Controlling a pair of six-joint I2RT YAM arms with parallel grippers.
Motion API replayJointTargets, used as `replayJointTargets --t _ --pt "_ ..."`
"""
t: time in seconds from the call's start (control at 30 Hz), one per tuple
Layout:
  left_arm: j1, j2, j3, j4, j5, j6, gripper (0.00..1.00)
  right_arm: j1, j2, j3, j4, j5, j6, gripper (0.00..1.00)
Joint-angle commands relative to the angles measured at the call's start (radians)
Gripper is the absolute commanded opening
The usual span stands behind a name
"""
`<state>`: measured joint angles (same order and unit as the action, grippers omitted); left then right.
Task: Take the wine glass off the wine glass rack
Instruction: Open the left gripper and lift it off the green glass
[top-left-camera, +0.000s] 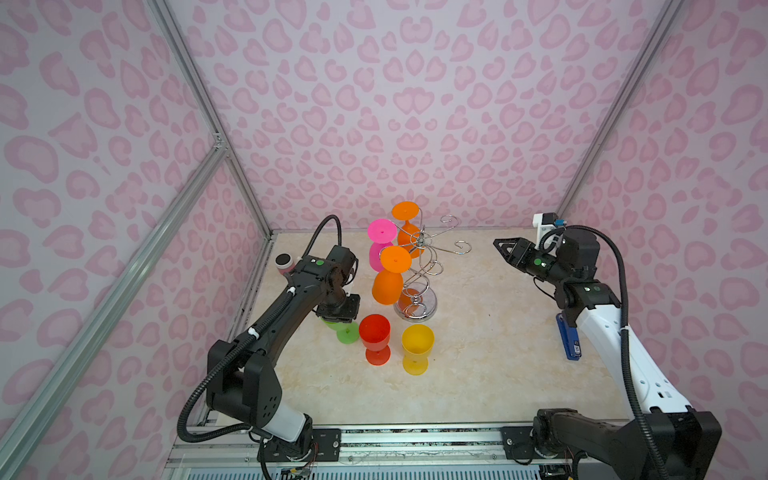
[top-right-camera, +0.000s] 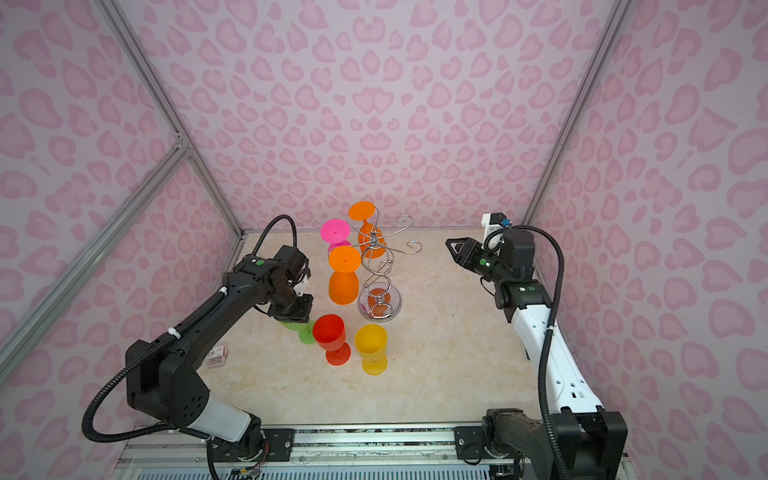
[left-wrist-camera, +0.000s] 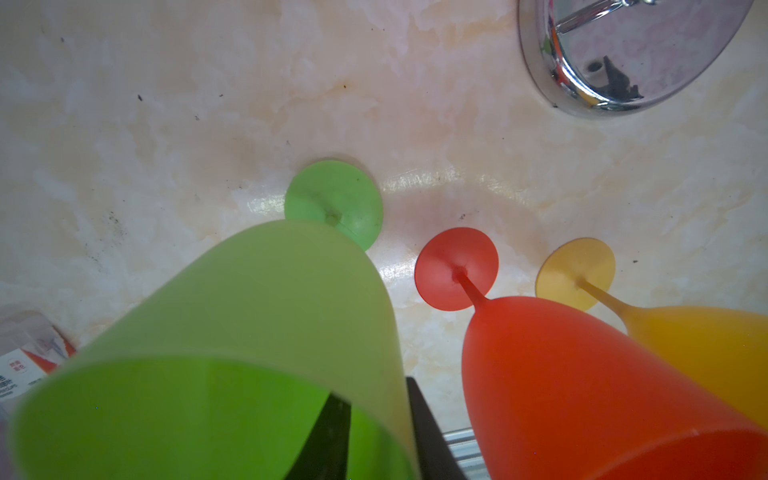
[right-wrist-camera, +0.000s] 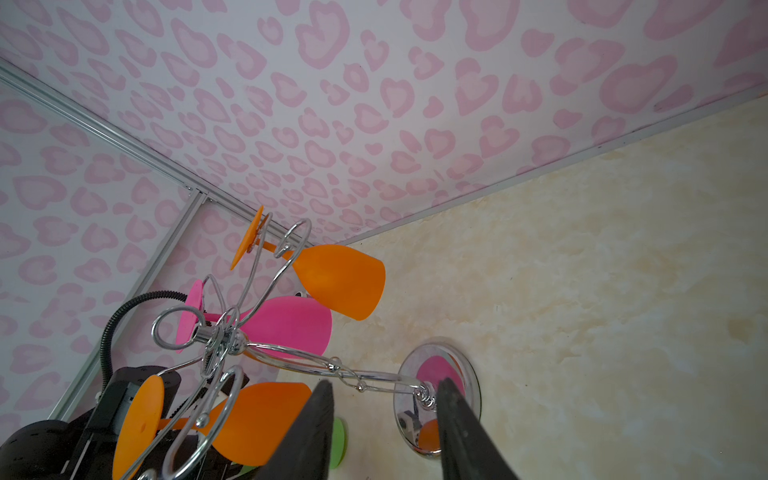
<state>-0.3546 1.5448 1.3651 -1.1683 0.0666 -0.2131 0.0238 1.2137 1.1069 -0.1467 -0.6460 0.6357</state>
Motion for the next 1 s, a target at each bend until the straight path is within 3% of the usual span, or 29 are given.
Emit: replayJointTargets --t 0.0,0.3,0.7,0.83,0.97 --pt "0.000 -0.006 0.019 -0.016 -0.005 0.008 0.32 0.000 0.004 -0.006 0.027 -0.006 0.001 0.42" --pt "0.002 -0.069 0.050 -0.028 -0.018 -0.006 0.60 0.001 0.014 -0.006 0.030 -0.009 0.002 0.42" --pt "0.004 -0.281 0.196 -0.083 -0.077 -0.044 0.62 0.001 0.012 -0.004 0.024 -0.008 0.008 0.42" --pt "0.008 -0.415 0.218 0.126 -0.001 -0.146 0.61 -0.001 0.013 -0.011 0.043 -0.010 0.023 0.41" --pt "0.015 -0.544 0.100 0.452 0.137 -0.320 0.64 0.000 0.017 -0.014 0.060 -0.024 0.040 0.42"
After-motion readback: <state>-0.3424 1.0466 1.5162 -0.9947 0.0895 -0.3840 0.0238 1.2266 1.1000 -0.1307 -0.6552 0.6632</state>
